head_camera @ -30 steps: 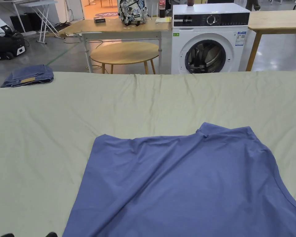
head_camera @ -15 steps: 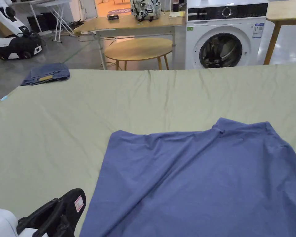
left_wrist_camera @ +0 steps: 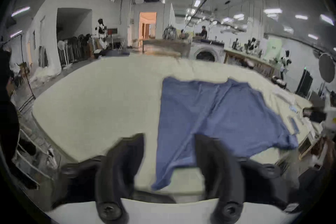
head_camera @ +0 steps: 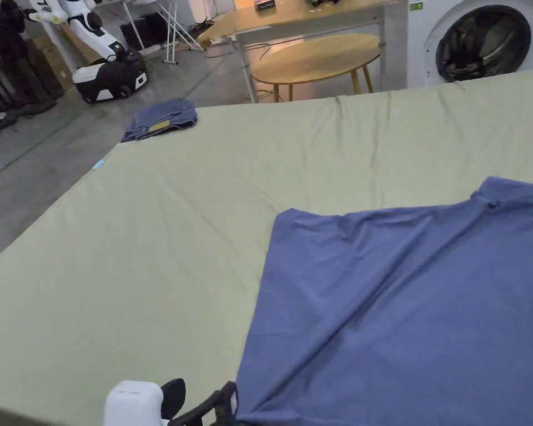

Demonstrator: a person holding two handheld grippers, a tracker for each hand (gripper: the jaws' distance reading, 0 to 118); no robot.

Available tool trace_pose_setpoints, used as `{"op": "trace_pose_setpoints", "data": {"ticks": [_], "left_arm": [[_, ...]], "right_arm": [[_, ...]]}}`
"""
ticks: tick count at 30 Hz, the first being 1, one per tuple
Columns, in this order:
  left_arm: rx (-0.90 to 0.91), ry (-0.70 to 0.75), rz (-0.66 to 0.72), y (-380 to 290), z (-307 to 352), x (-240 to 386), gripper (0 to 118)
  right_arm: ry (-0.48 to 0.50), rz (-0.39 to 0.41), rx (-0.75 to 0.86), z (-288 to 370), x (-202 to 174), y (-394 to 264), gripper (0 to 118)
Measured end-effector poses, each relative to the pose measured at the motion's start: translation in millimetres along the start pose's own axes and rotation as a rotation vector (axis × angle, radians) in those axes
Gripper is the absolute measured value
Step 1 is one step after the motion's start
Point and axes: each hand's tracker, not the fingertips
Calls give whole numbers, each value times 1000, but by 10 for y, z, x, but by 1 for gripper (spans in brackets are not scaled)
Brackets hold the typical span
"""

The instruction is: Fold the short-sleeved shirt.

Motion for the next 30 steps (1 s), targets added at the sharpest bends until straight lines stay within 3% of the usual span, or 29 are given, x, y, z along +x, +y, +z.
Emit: {"op": "trace_pose_setpoints", "data": {"ticks": [5, 9, 10, 12, 14, 15, 18, 19, 20, 21, 22, 30], "left_arm": [[-121, -59, 97, -417, -528, -204, 62], [-195, -49, 110, -502, -715, -98, 39], [-200, 15, 68, -516, -722, -50, 37], [-191, 7, 17, -479, -668, 51, 35], [-213, 19, -21, -444, -657, 136, 21], [-232, 8, -56, -442, -665, 201, 9], [-255, 62, -175, -503, -682, 403, 5], [-248, 86, -195, -526, -706, 432, 5], [-250, 89, -198, -542, -736, 442, 5], [-248, 90, -213, -556, -747, 449, 5], [-243, 88, -235, -570, -742, 456, 5], [-279, 25, -140, -434, -713, 351, 5]], "right_arm": [[-20, -23, -36, 2, 78, -51, 0], [-53, -49, -51, 28, 152, -82, 0], [-62, -53, -55, 32, 179, -99, 0], [-102, -60, -67, 44, 219, -124, 0], [-122, -64, -75, 55, 280, -142, 0], [-146, -68, -75, 67, 311, -159, 0], [-198, -84, -91, 60, 431, -201, 0], [-216, -91, -102, 48, 469, -230, 7], [-223, -100, -120, 26, 525, -264, 28], [-224, -111, -144, -4, 584, -306, 64], [-225, -127, -161, -46, 648, -365, 81], [-196, -194, -269, -536, 934, -509, 82]]}}
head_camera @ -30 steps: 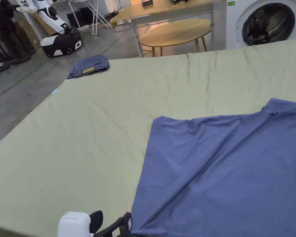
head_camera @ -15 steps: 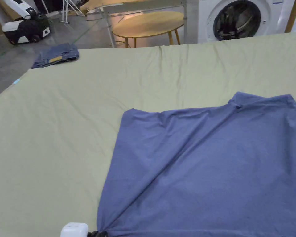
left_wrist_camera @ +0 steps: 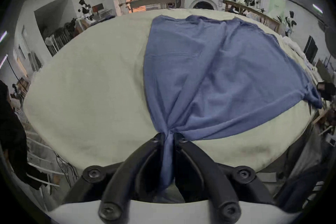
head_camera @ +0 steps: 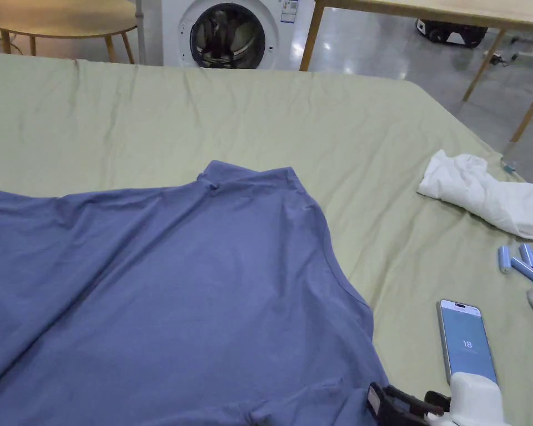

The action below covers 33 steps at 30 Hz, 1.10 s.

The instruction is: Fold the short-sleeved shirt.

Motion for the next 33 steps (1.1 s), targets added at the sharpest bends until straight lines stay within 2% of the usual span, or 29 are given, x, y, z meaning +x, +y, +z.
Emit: {"op": "trace_pose_setpoints", "data": {"ticks": [4, 6, 8, 9, 13, 18, 19, 20, 21, 22, 24, 25, 26, 27, 30, 33], "left_arm": [[2, -3, 0, 1, 20, 28, 5], [1, -3, 24, 15, 28, 22, 5], [-1, -7, 35, 21, 39, 27, 5], [0, -9, 39, 21, 46, 31, 5], [10, -9, 63, 6, 49, 12, 5], [10, -27, 98, 12, 38, -61, 5], [12, -32, 104, 11, 42, -69, 5], [13, -35, 114, 9, 45, -71, 5], [13, -36, 126, 12, 47, -73, 5], [16, -36, 137, 12, 50, -74, 5], [32, -37, 164, -9, 73, -76, 5], [53, -42, 170, -16, 121, -84, 5], [70, -52, 183, 1, 192, -105, 5], [109, -76, 219, 48, 294, -133, 5], [231, -98, 208, 381, 571, -210, 4], [292, -149, 189, 901, 528, -306, 4]], "right_arm": [[69, -106, -37, -138, 15, 243, 82], [54, -88, -54, -184, 2, 269, 81], [-5, -55, -96, -168, -14, 226, 68], [1, -53, -86, -116, -9, 182, 63], [39, -111, -26, 212, 74, -61, 63], [64, -143, -98, 123, 90, -253, 61], [50, -125, -97, 101, 40, -283, 53], [-18, -63, -86, 108, -33, -286, 38], [-54, -22, -93, 102, -86, -289, 13], [-37, -11, -86, 110, -107, -299, 0], [8, -41, -94, 116, -150, -307, 0], [-7, -6, -97, 137, -205, -279, 0], [-62, 61, -72, 208, -281, -243, 0], [-60, 104, -28, 303, -342, -193, 0], [0, 153, 55, 429, -465, 172, 0], [60, 196, 117, 201, -539, 695, 0]]}}
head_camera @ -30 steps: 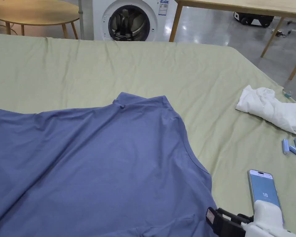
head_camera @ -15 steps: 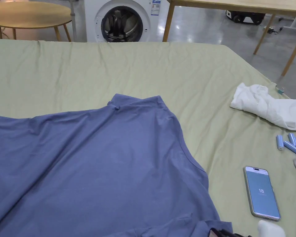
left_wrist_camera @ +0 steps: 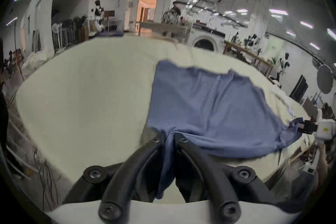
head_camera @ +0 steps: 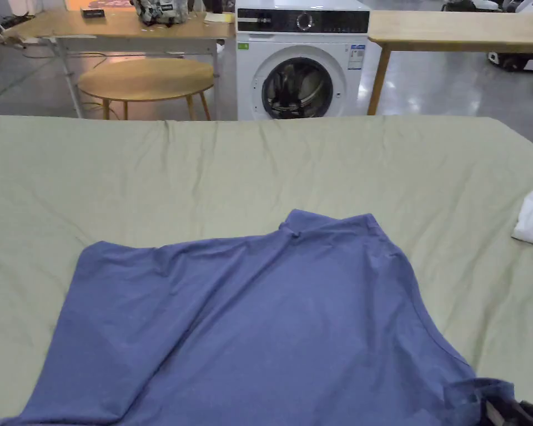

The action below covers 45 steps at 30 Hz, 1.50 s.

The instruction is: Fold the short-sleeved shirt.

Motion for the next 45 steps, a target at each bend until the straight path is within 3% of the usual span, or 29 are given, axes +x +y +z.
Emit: {"op": "trace_pose_setpoints", "data": {"ticks": [4, 6, 10, 13, 14, 15, 16, 17, 21, 27, 28, 29, 30, 31, 33, 35, 39, 41, 45], "left_arm": [[-15, -3, -43, 508, -632, -74, 4], [-48, -29, 3, 644, -1047, -224, 4], [-87, -31, 100, 778, -1646, -375, 4], [-101, -53, 108, 745, -1957, -525, 5], [-105, -53, 87, 745, -1978, -530, 12], [-98, -44, 68, 753, -1956, -534, 32], [-87, -39, 43, 777, -1890, -551, 48], [-46, -57, 22, 803, -1769, -531, 54], [133, -71, -17, 915, -996, -328, 60], [297, -70, -99, 736, 26, 94, 56], [330, -82, -110, 658, 172, 154, 40], [345, -94, -120, 554, 306, 254, 15], [361, -83, -126, 495, 386, 310, 0], [370, -67, -127, 421, 473, 377, 0], [376, -66, -127, 286, 620, 456, 0], [349, -68, -121, 199, 662, 510, 0], [222, -33, -156, 141, 414, 448, 0], [170, -77, -107, 165, 229, 320, 0], [62, -64, -73, 235, -300, 131, 2]], "right_arm": [[2, 8, 5, -749, 58, 615, 0], [-31, 43, -4, -1185, 51, 848, 0], [-21, -49, -83, -1896, 88, 1086, 0], [-37, -54, -118, -2290, 157, 1034, 3], [-47, -47, -127, -2338, 175, 1003, 15], [-63, -44, -127, -2335, 200, 978, 51], [-60, -48, -118, -2236, 189, 937, 72], [-45, -56, -62, -2111, 225, 925, 74], [-1, -12, 118, -1402, 232, 902, 73], [8, 69, 285, -229, -122, 659, 70], [19, 74, 286, -107, -191, 590, 64], [36, 91, 297, 43, -266, 488, 48], [40, 98, 307, 124, -315, 418, 14], [34, 112, 307, 222, -399, 332, 0], [-5, 154, 308, 327, -528, 198, 0], [48, 148, 281, 428, -627, 87, 0], [49, 163, 271, 380, -698, -3, 0], [116, 131, 236, 359, -674, -6, 0], [124, 101, 218, 361, -639, -39, 0]]}}
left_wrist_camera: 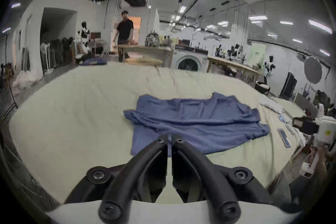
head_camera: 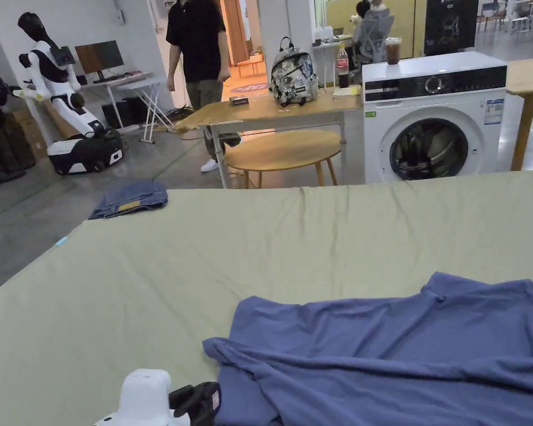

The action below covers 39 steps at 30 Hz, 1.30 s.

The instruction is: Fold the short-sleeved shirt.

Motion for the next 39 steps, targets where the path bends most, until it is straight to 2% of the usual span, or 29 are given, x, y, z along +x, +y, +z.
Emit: {"op": "trace_pose_setpoints", "data": {"ticks": [1, 2, 3, 4, 8, 12, 13, 15, 16, 19, 23, 27, 29, 30, 31, 33, 34, 38, 39], "left_arm": [[-31, 15, 34, 6, -196, -80, 13], [-60, 27, 59, 3, -354, -147, 30], [-90, 34, 77, -3, -548, -228, 59], [-128, 58, 89, 0, -739, -360, 73], [-263, 130, 121, -3, -1291, -478, 71], [-386, 127, 124, -243, -1688, -519, 66], [-355, 188, 54, -246, -1682, -437, 62], [-362, 223, -25, -204, -1657, -258, 40], [-372, 225, -68, -208, -1634, -168, 38], [-387, 240, -71, -235, -1747, -116, 38], [-319, 215, 54, -276, -1685, -229, 39], [-357, 233, 21, -200, -1693, -175, 39], [-397, 236, 8, -129, -1688, -155, 34], [-389, 226, 14, -114, -1661, -139, 20], [-395, 208, 0, -128, -1657, -129, 5], [-396, 199, -28, -185, -1674, -142, 1], [-396, 193, -20, -178, -1664, -153, 1], [-402, 159, 60, -166, -1645, -235, 1], [-400, 153, 72, -163, -1639, -251, 1]], "right_arm": [[-6, -4, -4, 0, 5, -28, 0], [-5, -10, -8, 5, 22, -48, 0], [7, -26, -27, 9, 56, -60, 0], [5, -37, -37, 15, 73, -85, 0], [-14, -54, -74, 20, 217, -216, 0], [-61, -98, -111, 4, 381, -299, 0], [-70, -119, -120, -5, 433, -317, 0], [-77, -163, -138, -45, 558, -366, 0], [-89, -186, -146, -80, 618, -386, 0], [-109, -232, -188, -217, 742, -422, 0], [-109, -235, -201, -452, 838, -417, 0], [-114, -238, -226, -672, 859, -290, 0], [-127, -223, -232, -817, 909, -248, 0], [-144, -210, -241, -917, 945, -221, 3], [-150, -205, -248, -1000, 949, -188, 19], [-137, -222, -251, -1237, 1066, -153, 73], [-155, -238, -279, -1395, 1119, -125, 84], [-221, -220, -418, -1955, 1225, -164, 83], [-234, -195, -496, -2114, 1221, -230, 72]]}}
